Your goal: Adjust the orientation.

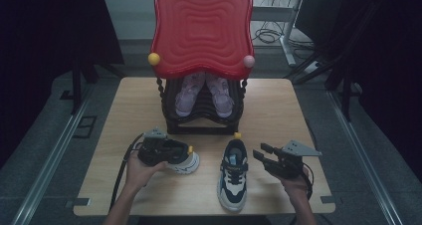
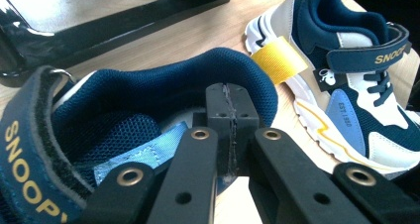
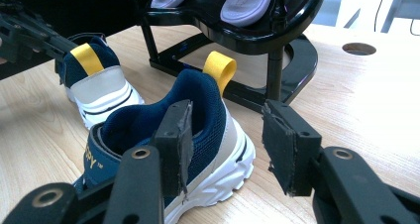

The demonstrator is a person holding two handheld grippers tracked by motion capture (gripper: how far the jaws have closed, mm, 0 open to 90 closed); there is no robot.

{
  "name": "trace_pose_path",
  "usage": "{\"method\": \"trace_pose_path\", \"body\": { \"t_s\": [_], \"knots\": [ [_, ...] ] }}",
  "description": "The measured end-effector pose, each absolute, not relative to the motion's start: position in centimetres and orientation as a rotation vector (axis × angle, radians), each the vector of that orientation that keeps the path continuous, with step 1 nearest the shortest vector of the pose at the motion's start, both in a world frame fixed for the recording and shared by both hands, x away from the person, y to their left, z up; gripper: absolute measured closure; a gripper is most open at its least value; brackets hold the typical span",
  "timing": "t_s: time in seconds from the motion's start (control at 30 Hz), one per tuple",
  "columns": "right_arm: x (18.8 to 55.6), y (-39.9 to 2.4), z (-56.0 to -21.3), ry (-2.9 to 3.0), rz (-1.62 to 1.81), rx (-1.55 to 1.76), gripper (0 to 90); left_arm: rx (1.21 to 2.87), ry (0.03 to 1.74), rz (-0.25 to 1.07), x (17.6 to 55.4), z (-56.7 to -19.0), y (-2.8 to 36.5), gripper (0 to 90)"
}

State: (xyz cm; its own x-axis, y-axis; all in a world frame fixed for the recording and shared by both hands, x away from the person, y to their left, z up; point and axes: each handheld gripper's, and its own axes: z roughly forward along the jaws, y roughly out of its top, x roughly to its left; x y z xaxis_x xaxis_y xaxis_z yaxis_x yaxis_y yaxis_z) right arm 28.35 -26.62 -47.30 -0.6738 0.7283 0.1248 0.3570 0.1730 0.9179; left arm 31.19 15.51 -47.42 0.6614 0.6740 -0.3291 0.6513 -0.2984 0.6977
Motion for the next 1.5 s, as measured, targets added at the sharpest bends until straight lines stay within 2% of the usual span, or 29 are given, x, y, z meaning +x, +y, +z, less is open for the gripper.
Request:
{"method": "trace_pose_path", "body": {
  "t_s": [0.4,0.9,1.5],
  "knots": [
    [28.4,-26.6,-47.3,2.114,1.502,1.037,54.8,2.056,1.011,-0.005,30.7,-47.8,15.7,89.9],
    [28.4,-26.6,-47.4,2.113,1.503,1.039,54.7,2.096,0.954,-0.038,27.7,-47.6,16.8,89.8],
    [28.4,-26.7,-47.4,2.115,1.502,1.044,54.5,2.112,0.948,-0.047,29.1,-47.4,16.5,89.8]
  ]
}}
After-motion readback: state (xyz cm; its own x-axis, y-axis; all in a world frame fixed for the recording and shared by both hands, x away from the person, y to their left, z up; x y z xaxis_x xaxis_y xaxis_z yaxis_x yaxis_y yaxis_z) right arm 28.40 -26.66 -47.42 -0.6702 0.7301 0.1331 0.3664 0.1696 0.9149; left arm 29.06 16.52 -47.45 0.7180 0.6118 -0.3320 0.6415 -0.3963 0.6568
